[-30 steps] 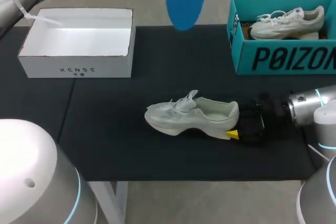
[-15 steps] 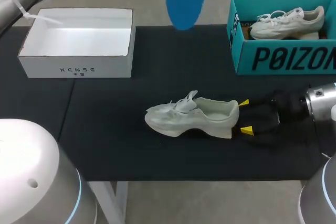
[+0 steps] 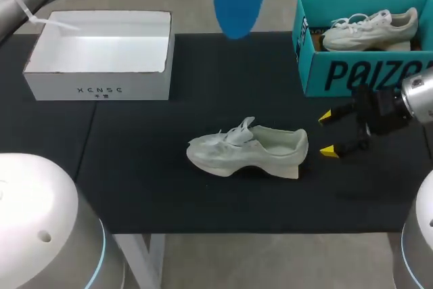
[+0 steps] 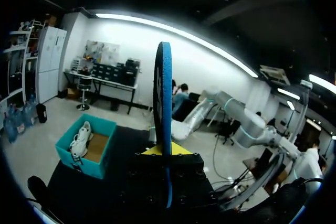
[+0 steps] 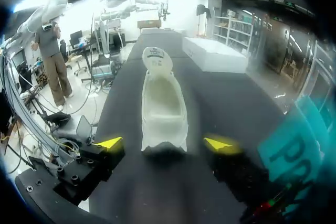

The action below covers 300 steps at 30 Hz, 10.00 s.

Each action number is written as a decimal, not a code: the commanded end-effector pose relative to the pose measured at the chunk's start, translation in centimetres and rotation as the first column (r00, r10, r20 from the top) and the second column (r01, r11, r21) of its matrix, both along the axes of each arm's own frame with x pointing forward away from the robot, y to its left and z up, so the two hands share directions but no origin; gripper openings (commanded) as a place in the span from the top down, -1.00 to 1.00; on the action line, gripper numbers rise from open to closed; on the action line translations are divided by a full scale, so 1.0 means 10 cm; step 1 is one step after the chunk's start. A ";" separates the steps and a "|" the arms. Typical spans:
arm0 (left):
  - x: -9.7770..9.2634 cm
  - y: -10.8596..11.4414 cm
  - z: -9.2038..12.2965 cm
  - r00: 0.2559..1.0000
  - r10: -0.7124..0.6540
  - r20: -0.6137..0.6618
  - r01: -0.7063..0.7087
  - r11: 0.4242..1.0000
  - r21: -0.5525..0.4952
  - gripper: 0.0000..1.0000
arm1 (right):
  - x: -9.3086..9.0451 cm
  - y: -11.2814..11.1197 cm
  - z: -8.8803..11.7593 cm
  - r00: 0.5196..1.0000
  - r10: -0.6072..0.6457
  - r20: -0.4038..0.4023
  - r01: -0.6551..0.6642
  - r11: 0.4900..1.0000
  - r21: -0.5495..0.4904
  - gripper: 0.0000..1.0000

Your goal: Take the shoe out of the shoebox, open the shoe tongue, remove and reinsert the insole, then place the shoe into the shoebox

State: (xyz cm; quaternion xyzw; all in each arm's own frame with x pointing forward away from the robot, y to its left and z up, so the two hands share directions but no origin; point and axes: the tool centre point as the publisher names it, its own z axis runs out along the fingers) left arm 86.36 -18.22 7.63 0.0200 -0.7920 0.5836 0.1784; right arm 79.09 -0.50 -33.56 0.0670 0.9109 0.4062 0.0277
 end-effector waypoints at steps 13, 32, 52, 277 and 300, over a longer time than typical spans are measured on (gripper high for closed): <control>0.00 -0.01 -0.01 1.000 0.000 0.000 0.000 1.000 -0.001 1.00 | 0.07 0.07 0.28 0.997 -0.047 -0.064 0.000 0.808 -0.589 -1.00; 0.00 -0.01 -0.01 1.000 0.000 0.000 0.000 1.000 -0.001 1.00 | -0.04 -0.03 0.36 1.000 -0.023 0.005 0.022 0.795 -0.607 -1.00; -0.16 -0.02 0.28 0.999 -0.028 0.027 0.028 0.999 -0.025 1.00 | -0.04 -0.03 0.36 1.000 -0.023 0.005 0.022 0.795 -0.607 -1.00; -0.16 -0.02 0.28 0.999 -0.028 0.027 0.028 0.999 -0.025 1.00 | -0.11 0.27 1.03 0.036 -0.919 -0.391 0.943 0.161 -0.291 -1.00; -0.16 -0.02 0.28 0.999 -0.028 0.027 0.028 0.999 -0.025 1.00 | 0.02 0.35 1.25 -0.036 -0.527 -0.849 0.703 0.591 -0.396 -1.00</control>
